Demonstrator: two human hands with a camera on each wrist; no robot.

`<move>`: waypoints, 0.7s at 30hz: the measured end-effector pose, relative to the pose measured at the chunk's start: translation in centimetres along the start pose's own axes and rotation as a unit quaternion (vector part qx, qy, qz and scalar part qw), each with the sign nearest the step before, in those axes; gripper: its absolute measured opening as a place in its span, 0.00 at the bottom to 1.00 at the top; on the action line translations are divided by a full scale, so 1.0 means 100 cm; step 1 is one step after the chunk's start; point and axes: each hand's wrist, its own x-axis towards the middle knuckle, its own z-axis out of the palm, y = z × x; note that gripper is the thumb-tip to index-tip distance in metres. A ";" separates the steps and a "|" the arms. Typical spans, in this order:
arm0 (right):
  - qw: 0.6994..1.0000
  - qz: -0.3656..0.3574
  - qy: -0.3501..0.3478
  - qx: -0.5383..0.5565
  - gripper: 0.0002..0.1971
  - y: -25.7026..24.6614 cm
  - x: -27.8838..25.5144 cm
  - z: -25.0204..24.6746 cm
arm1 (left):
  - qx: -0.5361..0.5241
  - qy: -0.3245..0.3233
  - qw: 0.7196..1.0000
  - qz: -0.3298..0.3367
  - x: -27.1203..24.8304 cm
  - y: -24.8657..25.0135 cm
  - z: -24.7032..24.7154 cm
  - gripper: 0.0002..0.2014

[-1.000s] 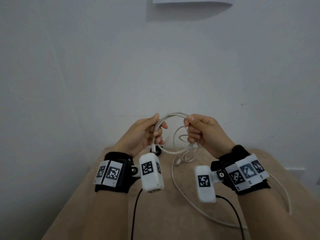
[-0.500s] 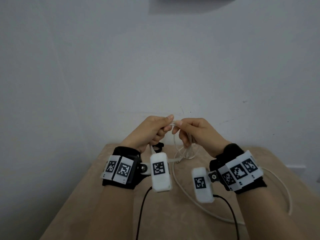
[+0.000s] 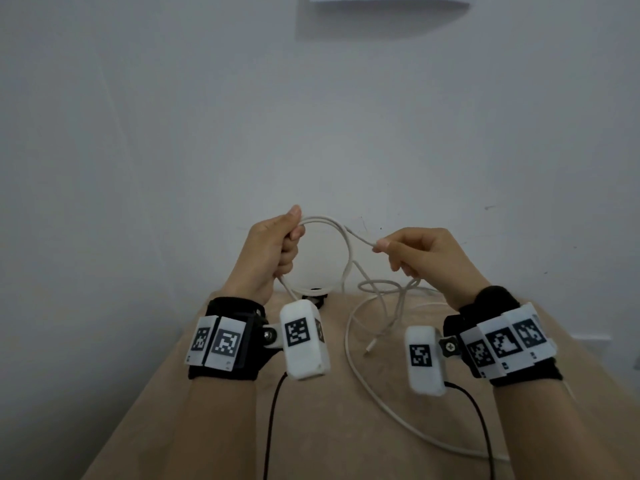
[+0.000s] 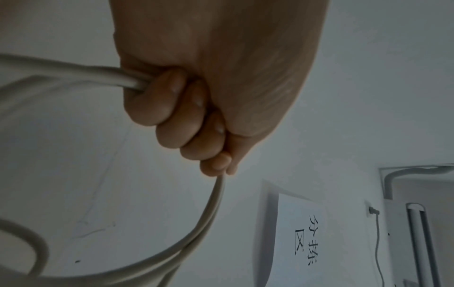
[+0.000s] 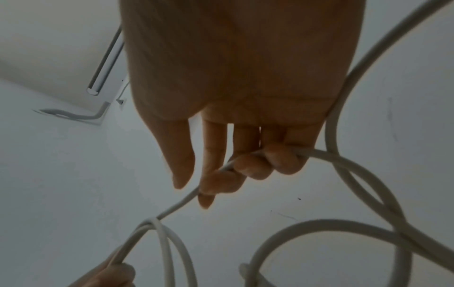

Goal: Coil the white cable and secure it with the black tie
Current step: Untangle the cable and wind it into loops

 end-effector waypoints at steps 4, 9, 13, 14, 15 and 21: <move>1.000 0.003 -0.024 0.001 0.09 0.000 0.001 0.006 | -0.057 0.018 0.998 0.013 0.001 -0.002 0.007 0.21; 0.998 -0.017 -0.049 -0.026 0.04 0.000 0.002 0.026 | -0.125 0.010 0.992 -0.005 0.003 -0.001 0.015 0.21; 0.997 -0.038 -0.046 -0.042 0.08 0.003 0.003 0.036 | -0.148 0.015 0.989 -0.005 0.003 -0.002 0.017 0.20; 0.998 -0.044 -0.039 -0.023 0.08 0.002 0.002 0.037 | -0.154 0.016 0.988 -0.007 0.003 -0.002 0.017 0.20; 0.998 -0.047 -0.033 -0.003 0.09 0.001 0.002 0.038 | -0.160 0.016 0.987 -0.010 0.003 -0.003 0.018 0.20; 0.991 -0.017 0.002 0.133 0.06 -0.002 0.001 0.035 | -0.176 0.004 0.984 -0.025 0.004 -0.005 0.016 0.21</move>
